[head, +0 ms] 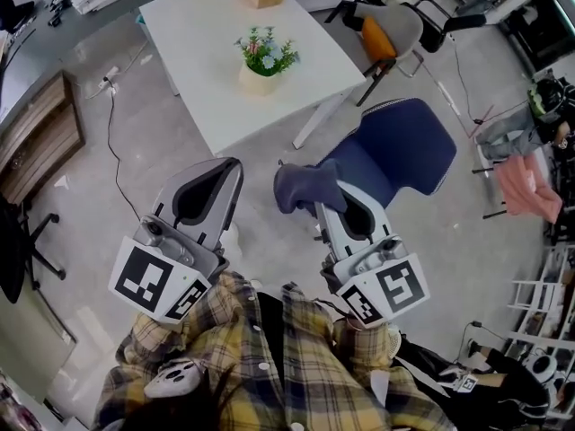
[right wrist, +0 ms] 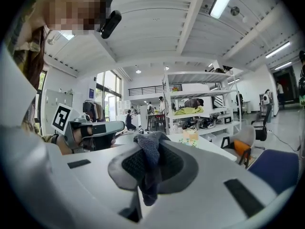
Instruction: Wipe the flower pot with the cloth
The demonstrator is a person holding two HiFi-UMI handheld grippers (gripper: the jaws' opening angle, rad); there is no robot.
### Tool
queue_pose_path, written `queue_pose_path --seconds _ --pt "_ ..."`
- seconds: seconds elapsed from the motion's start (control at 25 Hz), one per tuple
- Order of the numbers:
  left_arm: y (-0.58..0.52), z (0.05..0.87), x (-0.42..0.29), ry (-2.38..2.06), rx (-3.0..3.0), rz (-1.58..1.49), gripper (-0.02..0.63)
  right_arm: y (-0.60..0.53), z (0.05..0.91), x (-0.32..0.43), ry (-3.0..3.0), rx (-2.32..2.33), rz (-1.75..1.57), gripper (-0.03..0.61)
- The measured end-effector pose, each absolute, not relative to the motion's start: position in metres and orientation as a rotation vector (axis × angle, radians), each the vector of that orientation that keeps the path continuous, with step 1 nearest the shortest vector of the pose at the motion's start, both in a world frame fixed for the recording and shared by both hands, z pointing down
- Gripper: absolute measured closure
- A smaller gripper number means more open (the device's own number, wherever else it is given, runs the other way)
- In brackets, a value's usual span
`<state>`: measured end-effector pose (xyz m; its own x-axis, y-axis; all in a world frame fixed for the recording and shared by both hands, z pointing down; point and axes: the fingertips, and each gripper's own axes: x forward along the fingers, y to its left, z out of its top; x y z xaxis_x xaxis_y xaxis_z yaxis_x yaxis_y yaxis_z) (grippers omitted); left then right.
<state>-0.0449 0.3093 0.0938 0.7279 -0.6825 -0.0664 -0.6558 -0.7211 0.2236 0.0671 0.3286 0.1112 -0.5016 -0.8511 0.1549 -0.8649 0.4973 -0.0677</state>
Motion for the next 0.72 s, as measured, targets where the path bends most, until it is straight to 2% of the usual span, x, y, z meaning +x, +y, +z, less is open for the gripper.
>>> queue_pose_path --seconds 0.72 --pt "0.188 0.12 -0.084 -0.997 2.718 -0.155 0.604 0.212 0.13 0.043 -2.502 1.618 0.307 0.563"
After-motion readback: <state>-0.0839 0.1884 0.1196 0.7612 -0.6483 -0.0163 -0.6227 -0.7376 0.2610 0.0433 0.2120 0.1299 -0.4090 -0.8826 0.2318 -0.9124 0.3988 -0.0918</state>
